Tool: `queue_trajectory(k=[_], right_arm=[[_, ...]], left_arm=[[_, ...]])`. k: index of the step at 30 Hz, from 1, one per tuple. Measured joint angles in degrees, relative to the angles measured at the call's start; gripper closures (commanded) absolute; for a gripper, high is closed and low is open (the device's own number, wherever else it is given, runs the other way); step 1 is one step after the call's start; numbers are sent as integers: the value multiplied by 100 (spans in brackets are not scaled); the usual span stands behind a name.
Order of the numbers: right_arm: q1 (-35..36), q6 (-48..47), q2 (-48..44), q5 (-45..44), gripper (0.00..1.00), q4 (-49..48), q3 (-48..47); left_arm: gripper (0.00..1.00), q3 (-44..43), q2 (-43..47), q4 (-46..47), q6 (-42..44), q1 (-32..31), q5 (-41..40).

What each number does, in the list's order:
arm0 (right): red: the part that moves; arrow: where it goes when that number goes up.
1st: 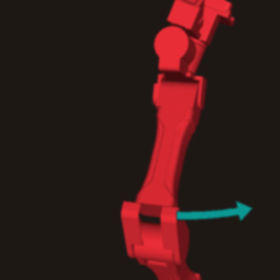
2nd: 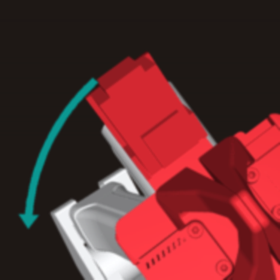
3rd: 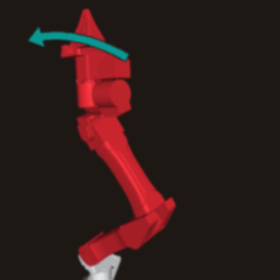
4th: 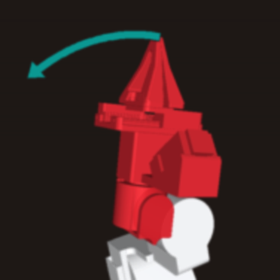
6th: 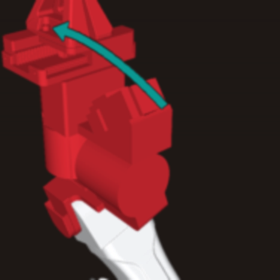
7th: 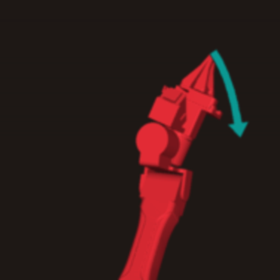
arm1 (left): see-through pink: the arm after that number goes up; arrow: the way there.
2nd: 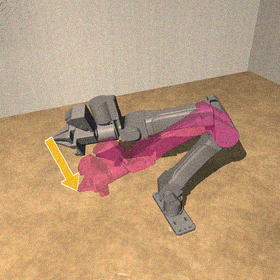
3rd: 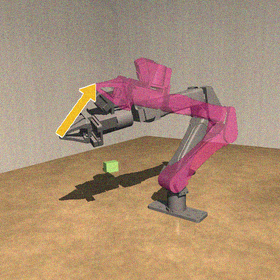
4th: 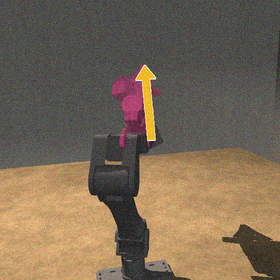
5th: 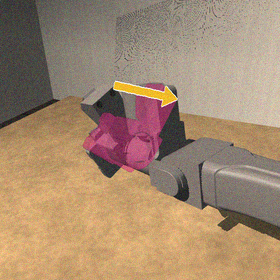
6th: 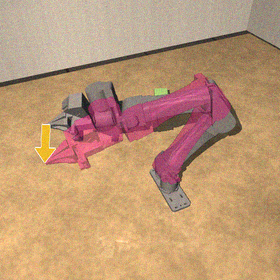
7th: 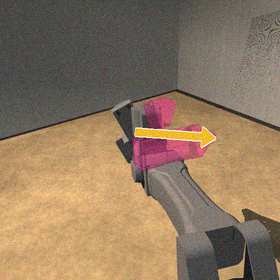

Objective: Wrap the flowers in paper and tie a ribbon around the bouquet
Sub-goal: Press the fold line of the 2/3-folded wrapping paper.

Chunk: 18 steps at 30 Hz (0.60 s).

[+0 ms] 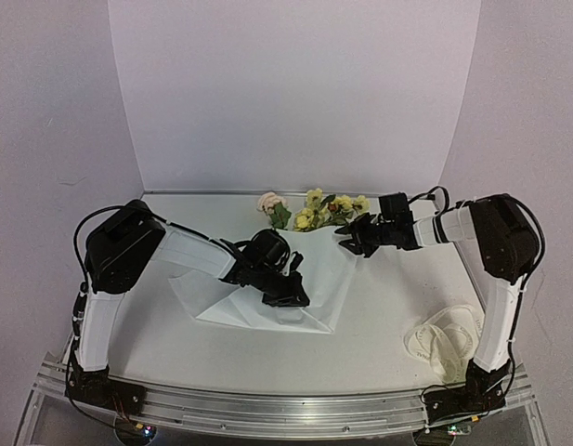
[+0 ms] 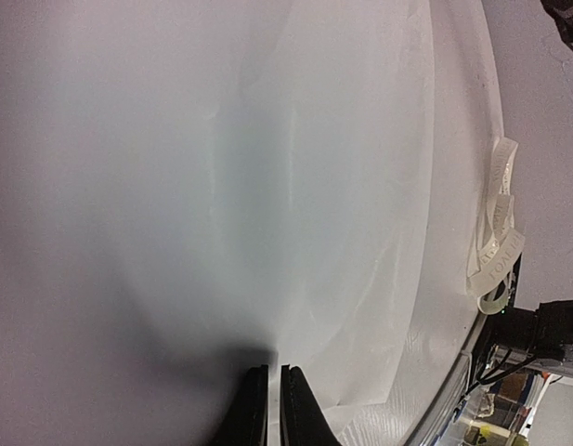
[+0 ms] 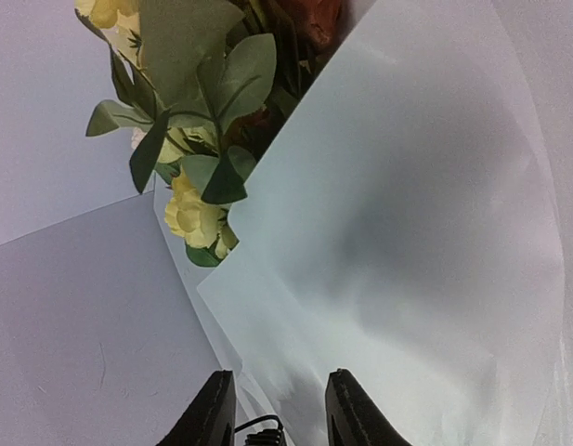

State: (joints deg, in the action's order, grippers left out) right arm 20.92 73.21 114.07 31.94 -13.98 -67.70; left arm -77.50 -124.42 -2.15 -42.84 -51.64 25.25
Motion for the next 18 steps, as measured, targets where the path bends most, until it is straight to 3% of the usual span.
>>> queue_trajectory(k=[18], right_arm=[[-568,583,831,-182,70,-314,-2]], left_arm=[[92,-30,0,-86,86,6,-18]])
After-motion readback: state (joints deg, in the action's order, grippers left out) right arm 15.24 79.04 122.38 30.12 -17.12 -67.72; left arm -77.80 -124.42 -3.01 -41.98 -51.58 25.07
